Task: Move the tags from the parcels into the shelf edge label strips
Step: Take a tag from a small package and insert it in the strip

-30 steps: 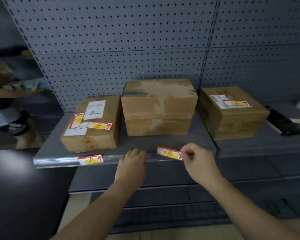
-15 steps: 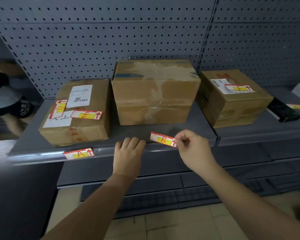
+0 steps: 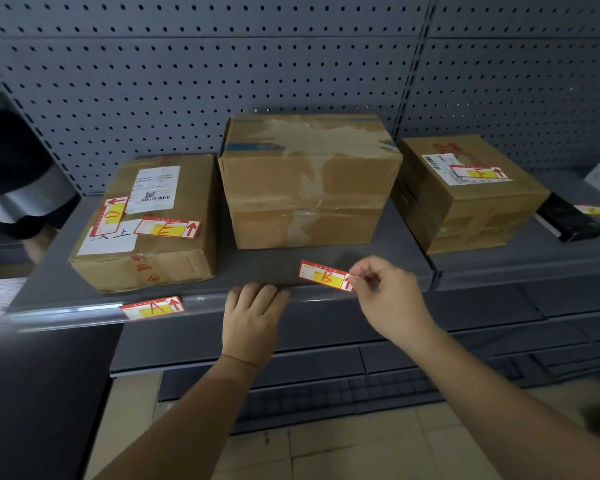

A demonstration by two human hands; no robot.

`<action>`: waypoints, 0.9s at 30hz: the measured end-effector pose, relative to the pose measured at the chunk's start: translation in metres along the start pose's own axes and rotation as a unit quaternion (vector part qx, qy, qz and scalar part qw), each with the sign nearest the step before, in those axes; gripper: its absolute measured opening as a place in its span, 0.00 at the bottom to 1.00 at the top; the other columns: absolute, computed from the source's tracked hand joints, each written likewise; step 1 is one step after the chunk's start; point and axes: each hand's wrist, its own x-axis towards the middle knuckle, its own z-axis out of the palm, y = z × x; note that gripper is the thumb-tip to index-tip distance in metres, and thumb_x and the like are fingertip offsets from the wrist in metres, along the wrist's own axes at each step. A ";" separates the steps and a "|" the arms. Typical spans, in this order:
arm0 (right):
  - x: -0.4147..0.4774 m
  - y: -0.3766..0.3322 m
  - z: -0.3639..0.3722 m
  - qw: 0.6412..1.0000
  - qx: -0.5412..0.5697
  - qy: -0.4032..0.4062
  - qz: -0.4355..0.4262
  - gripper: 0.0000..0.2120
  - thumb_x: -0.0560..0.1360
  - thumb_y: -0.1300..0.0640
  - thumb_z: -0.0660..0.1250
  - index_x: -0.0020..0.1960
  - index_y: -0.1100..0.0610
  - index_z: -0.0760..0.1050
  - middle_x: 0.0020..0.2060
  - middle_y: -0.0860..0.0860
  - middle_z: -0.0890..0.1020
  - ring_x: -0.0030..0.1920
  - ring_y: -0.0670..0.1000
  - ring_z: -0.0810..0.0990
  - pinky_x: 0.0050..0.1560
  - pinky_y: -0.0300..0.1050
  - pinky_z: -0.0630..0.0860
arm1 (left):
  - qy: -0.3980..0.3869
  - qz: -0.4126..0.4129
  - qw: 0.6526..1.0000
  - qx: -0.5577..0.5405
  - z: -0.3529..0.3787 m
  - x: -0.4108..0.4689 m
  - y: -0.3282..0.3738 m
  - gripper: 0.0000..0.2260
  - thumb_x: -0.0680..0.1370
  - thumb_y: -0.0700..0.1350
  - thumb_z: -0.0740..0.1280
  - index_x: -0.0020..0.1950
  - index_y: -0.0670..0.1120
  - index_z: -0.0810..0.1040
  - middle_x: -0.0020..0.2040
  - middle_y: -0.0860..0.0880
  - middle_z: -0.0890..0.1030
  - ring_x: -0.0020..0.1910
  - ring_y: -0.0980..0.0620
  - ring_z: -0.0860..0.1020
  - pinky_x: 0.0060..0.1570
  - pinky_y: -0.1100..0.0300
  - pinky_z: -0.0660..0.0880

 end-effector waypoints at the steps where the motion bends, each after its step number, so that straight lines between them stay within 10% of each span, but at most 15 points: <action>1: 0.000 0.001 0.000 1.000 0.001 0.001 0.001 0.04 0.77 0.59 0.70 0.45 0.50 0.79 0.37 0.40 0.80 0.43 0.36 0.77 0.38 0.26 0.71 | 0.001 0.001 1.000 0.002 0.001 0.000 0.001 0.10 0.71 0.34 0.69 0.51 0.44 0.81 0.46 0.44 0.80 0.47 0.43 0.72 0.47 0.48 0.69; 13: 0.007 0.004 0.002 0.998 -0.022 -0.052 -0.029 0.05 0.78 0.58 0.69 0.45 0.49 0.79 0.38 0.41 0.81 0.41 0.38 0.77 0.38 0.26 0.70 | -0.121 -0.084 0.989 -0.015 -0.016 0.015 0.012 0.14 0.67 0.33 0.72 0.45 0.48 0.76 0.44 0.49 0.75 0.45 0.46 0.70 0.46 0.51 0.64; 19: 0.022 0.001 0.008 0.985 -0.114 -0.083 -0.094 0.06 0.78 0.59 0.67 0.46 0.49 0.79 0.42 0.43 0.79 0.44 0.45 0.76 0.48 0.48 0.77 | -0.192 -0.065 0.979 -0.017 -0.030 0.024 0.002 0.13 0.69 0.36 0.73 0.45 0.52 0.76 0.42 0.53 0.75 0.44 0.48 0.71 0.46 0.53 0.65; 27: 0.019 0.003 0.010 0.953 -0.237 -0.074 -0.173 0.07 0.77 0.57 0.68 0.47 0.49 0.85 0.45 0.47 0.81 0.50 0.52 0.76 0.53 0.50 0.69 | -0.258 -0.088 0.962 -0.027 -0.039 0.032 0.005 0.09 0.74 0.46 0.70 0.53 0.54 0.78 0.50 0.55 0.76 0.51 0.50 0.73 0.53 0.54 0.69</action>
